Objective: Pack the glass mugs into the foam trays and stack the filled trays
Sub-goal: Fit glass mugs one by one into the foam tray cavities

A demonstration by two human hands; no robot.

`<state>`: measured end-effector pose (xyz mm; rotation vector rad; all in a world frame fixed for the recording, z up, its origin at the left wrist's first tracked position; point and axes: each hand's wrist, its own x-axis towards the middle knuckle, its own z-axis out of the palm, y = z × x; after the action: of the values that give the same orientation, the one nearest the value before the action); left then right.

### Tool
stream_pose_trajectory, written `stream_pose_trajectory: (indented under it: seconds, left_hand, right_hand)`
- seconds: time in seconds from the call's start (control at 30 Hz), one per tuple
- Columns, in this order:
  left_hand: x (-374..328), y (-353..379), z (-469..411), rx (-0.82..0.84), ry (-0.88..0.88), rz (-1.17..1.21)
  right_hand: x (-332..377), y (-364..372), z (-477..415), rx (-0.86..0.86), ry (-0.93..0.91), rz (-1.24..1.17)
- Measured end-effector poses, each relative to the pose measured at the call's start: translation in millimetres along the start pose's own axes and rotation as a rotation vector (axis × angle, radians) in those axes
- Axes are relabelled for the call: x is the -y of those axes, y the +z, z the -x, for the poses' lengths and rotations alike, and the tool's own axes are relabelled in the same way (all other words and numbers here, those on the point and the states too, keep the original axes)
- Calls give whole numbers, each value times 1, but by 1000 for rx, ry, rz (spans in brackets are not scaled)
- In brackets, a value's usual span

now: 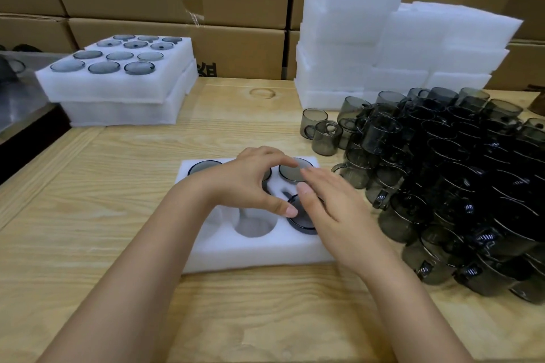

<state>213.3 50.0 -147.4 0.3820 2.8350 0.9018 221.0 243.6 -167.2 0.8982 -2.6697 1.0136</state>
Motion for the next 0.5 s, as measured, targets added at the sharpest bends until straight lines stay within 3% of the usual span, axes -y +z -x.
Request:
stream_pose_trajectory:
  seconds: [0.07,0.13,0.37,0.5]
  left_hand:
    - [0,0,1,14,-10,9]
    - [0,-1,0,20,-15,10]
    - [-1,-2,0,32,-26,5]
    - [-3,-5,2,39,-21,2]
  right_hand:
    - [-10,-7,-3,-207,38,87]
    - [-21,-13,-6,-289,127,205]
    - [-30,-27,-38,-353,248,505]
    - [-40,-43,-69,-229,404,607]
